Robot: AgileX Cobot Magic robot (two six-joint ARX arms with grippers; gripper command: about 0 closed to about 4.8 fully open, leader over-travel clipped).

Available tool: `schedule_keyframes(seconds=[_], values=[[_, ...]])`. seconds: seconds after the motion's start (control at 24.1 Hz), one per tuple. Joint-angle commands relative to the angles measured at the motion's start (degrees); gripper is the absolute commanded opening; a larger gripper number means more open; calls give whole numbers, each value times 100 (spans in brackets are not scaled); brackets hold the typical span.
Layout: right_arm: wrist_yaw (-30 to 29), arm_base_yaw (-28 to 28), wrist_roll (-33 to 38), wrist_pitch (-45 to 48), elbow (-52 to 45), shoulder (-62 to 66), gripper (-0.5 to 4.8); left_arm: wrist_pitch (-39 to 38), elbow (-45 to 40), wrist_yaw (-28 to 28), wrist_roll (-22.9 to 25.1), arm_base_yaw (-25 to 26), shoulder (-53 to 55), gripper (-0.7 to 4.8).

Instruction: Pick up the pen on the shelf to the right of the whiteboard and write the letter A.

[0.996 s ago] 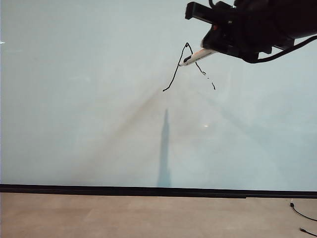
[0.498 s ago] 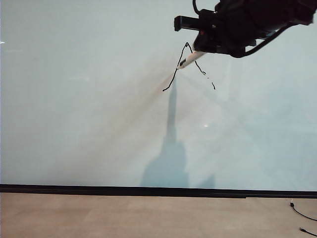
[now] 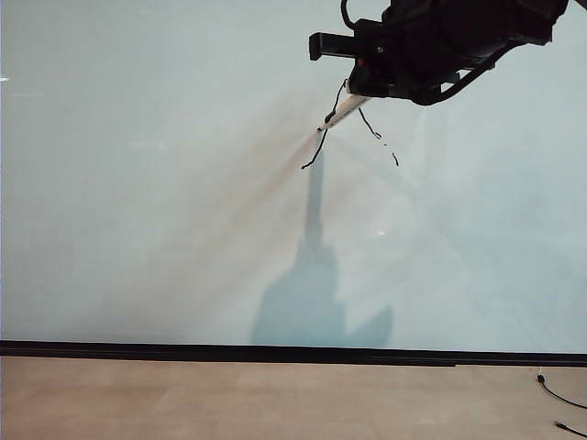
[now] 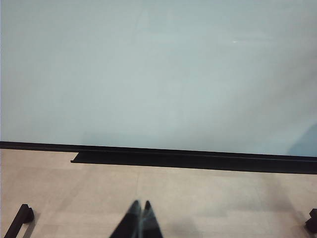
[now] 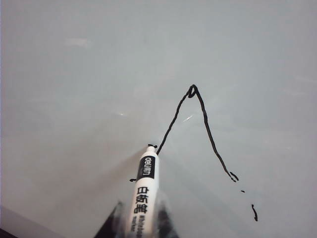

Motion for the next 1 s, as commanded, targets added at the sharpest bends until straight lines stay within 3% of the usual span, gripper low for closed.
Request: schedule_keyframes(seconds=[0.04,1.0], values=[[299,-24,-61,59,35,-68,-9,35,15,0,26,0,0,-4],[595,-160,-232,-540,-127,-758,-9,35,15,0,24,-2,0,-4]])
